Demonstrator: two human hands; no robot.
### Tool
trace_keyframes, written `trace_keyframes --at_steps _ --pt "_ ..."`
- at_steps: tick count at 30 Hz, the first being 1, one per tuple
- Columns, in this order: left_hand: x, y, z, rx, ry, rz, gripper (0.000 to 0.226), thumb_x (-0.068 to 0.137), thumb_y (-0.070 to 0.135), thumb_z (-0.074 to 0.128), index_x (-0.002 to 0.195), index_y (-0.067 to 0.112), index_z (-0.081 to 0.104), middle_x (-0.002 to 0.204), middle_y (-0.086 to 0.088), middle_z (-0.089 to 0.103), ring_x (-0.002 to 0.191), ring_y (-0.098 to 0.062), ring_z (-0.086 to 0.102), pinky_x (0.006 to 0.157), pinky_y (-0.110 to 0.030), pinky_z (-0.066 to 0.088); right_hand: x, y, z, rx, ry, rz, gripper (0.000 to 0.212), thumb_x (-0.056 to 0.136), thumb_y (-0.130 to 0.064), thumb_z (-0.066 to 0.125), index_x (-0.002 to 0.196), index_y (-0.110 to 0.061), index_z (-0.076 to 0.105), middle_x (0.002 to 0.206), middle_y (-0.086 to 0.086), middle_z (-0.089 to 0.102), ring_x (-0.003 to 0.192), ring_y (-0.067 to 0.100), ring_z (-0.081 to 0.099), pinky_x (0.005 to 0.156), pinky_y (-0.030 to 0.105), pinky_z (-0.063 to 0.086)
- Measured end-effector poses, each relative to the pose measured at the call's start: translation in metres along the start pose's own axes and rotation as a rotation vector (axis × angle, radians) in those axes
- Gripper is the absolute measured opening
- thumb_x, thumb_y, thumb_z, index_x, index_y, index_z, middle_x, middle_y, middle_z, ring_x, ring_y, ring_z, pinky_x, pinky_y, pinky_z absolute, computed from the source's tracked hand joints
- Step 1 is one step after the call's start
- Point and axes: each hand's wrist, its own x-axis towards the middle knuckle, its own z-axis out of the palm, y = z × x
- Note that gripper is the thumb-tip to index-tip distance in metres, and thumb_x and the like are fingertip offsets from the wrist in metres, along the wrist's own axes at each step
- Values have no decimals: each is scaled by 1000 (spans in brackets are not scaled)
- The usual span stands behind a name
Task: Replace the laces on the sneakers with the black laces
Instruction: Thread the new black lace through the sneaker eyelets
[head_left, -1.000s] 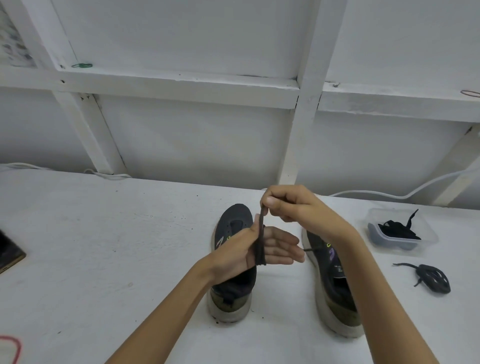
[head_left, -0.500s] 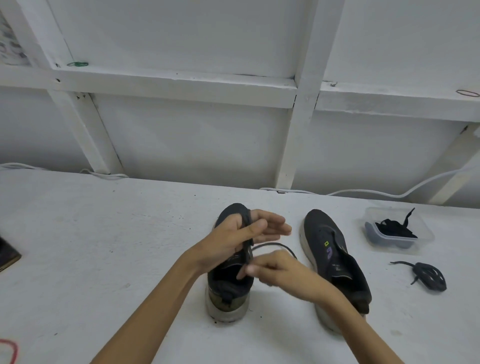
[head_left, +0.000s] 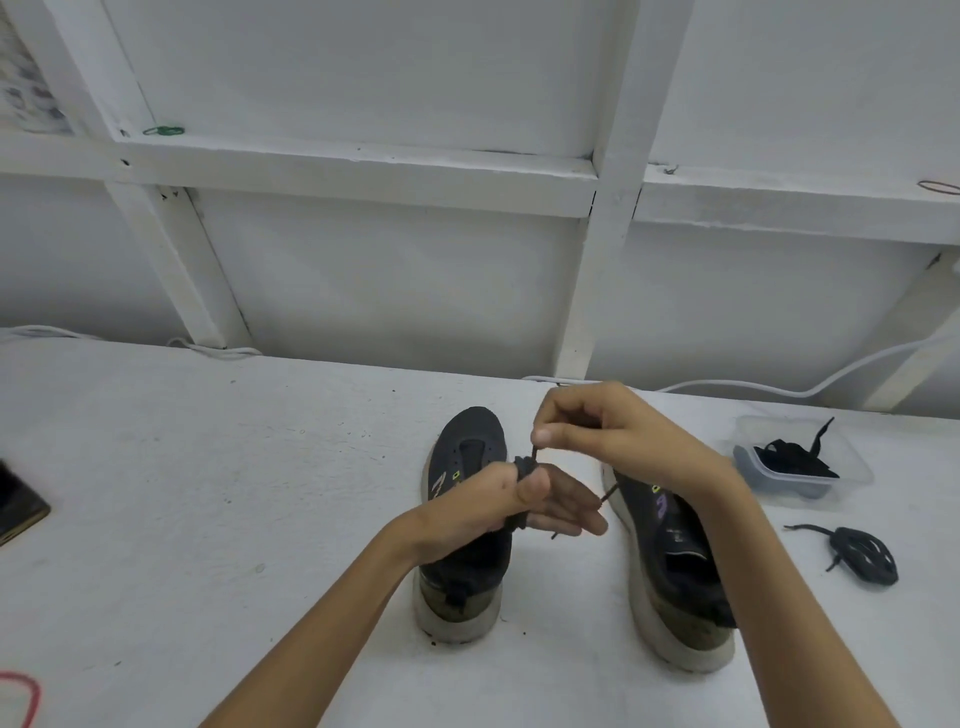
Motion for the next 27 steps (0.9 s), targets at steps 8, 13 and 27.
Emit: trace_keyframes --at_steps 8,13,27 --pt "-7 12 -14 73 64 66 34 91 18 56 122 3 58 120 -21 65 116 -34 61 104 -51 45 -9 35 62 290 168 75 35 90 4 52 78 -23 72 66 -11 66 65 5 61 59 13 46" --pt "-9 19 -20 75 133 106 35 91 15 55 125 3 57 123 -16 65 121 -29 59 105 -43 45 -36 39 79 2 5 58 19 98 -16 57 106 -19 75 66 -22 57 63 3 50 63 12 37" --pt "0 -3 2 -142 96 30 58 98 51 37 123 5 61 118 -16 66 119 -33 59 102 -37 45 -18 -18 0 -223 -76 -50 15 92 -28 58 79 -26 66 72 -4 66 70 18 61 69 43 51"
